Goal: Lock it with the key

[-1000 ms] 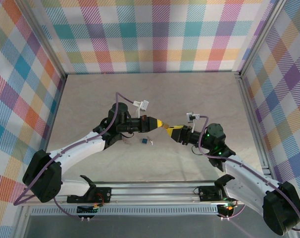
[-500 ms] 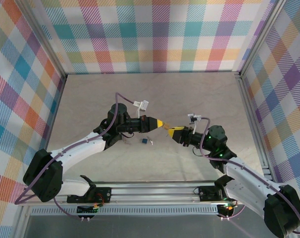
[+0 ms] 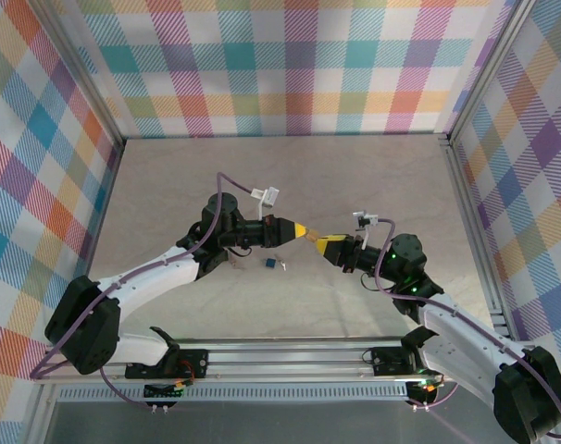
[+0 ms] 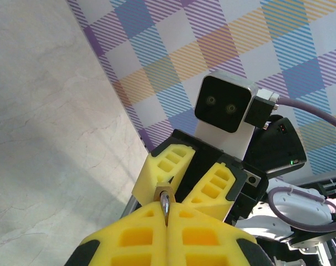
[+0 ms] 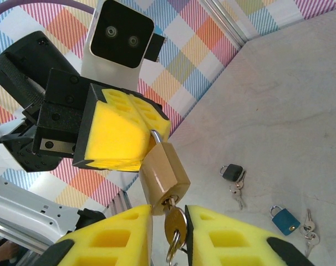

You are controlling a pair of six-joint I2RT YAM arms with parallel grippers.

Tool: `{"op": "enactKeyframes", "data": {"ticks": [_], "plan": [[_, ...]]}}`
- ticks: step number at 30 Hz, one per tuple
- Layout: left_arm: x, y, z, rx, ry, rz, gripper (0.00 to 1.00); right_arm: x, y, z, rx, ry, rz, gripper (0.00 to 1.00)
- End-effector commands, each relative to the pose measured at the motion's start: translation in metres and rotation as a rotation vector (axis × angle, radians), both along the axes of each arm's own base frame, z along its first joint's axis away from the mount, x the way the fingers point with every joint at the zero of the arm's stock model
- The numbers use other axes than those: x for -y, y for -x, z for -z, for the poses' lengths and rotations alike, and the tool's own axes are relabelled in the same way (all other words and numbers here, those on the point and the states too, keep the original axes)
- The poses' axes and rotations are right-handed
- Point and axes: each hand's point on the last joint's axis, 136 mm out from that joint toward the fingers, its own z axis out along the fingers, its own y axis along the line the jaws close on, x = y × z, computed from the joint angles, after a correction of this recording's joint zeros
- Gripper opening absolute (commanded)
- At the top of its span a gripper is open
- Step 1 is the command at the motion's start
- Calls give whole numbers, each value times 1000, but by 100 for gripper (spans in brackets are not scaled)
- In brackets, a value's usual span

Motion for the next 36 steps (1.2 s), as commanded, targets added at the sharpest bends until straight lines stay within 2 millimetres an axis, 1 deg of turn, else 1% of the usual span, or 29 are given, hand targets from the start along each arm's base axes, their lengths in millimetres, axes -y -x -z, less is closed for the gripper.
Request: {"op": "enactKeyframes", "data": {"ticks": [1,11,20,23,32,33,36], "plan": [[-1,-1,0,6,28,13,0,1,2,-16,92,-28,-1,20],[0,0,-2,7,38,20,0,2,2,-14,89,-27,3,14],[0,0,-4,12,48,19,0,4,3,-15,93,-26,8,5],[0,1,-5,14,58,22,0,4,3,-13,92,-24,11,0],[-5,-3,-12,28,95,-3,0,7,4,-17,106,-28,26,0],[-6,-4,-14,32,104,-9,0,7,4,-11,81,-14,27,0],[-9,-6,-16,35,122,-22,0,8,5,-10,79,-13,29,0]]}}
